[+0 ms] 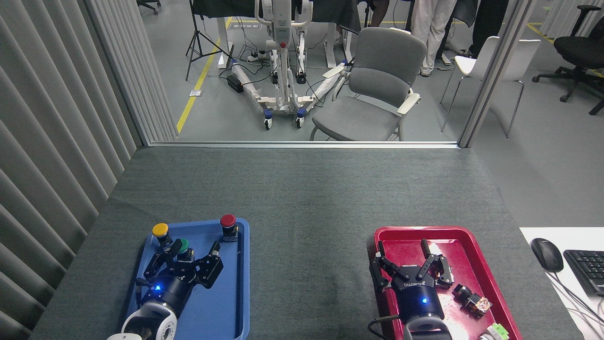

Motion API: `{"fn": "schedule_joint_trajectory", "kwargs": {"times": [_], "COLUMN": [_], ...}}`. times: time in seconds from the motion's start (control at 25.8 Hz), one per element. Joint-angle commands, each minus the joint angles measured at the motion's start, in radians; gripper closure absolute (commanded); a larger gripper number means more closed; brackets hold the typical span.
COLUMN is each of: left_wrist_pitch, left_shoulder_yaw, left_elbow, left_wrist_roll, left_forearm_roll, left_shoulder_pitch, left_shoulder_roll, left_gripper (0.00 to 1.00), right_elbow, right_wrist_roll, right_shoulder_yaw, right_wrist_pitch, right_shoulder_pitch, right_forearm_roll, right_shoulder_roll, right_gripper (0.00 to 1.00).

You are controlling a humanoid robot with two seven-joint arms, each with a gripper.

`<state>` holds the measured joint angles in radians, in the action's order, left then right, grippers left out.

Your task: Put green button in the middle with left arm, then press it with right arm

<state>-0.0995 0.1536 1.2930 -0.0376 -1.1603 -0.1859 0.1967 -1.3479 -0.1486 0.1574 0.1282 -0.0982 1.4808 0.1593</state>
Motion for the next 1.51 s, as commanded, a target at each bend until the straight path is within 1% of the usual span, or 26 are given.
{"fn": "schedule_joint_trajectory", "kwargs": {"times": [0.0, 0.15, 0.85, 1.01, 1.28, 1.39, 1.47], "left_wrist_pitch": [0.006, 0.006, -0.005, -0.006, 0.000, 0.003, 0.006], "left_shoulder_yaw": [0.000, 0.000, -0.002, -0.026, -0.031, -0.031, -0.031], "left_elbow": [0.003, -0.003, 0.006, 0.012, 0.012, 0.014, 0.005], "left_wrist_roll": [-0.004, -0.027, -0.018, -0.016, -0.022, -0.025, -0.028], "left_forearm_roll": [0.001, 0.010, 0.014, 0.013, 0.004, -0.001, -0.001], "left_shoulder_pitch": [0.003, 0.002, 0.006, 0.011, 0.020, 0.020, 0.019], "left_shoulder_roll": [0.001, 0.003, 0.001, -0.010, -0.014, -0.033, -0.030], "left_gripper": [0.00, 0.00, 0.00, 0.00, 0.00, 0.00, 0.00], "right_elbow": [0.000, 0.000, 0.001, 0.001, 0.001, 0.001, 0.001], "right_wrist_roll": [0.000, 0.000, 0.001, 0.001, 0.001, 0.001, 0.001], "right_shoulder_yaw": [-0.001, -0.001, -0.004, -0.004, -0.004, -0.004, -0.004], "right_wrist_pitch": [-0.001, -0.002, -0.002, -0.004, -0.004, -0.004, -0.004], "right_shoulder_pitch": [-0.001, -0.001, -0.003, -0.003, -0.003, -0.003, -0.003], "right_forearm_roll": [-0.001, -0.001, -0.002, -0.004, -0.004, -0.004, -0.004], "right_shoulder_roll": [0.000, 0.002, 0.000, 0.002, 0.002, 0.002, 0.002], "right_gripper": [0.00, 0.00, 0.00, 0.00, 0.00, 0.00, 0.00]}}
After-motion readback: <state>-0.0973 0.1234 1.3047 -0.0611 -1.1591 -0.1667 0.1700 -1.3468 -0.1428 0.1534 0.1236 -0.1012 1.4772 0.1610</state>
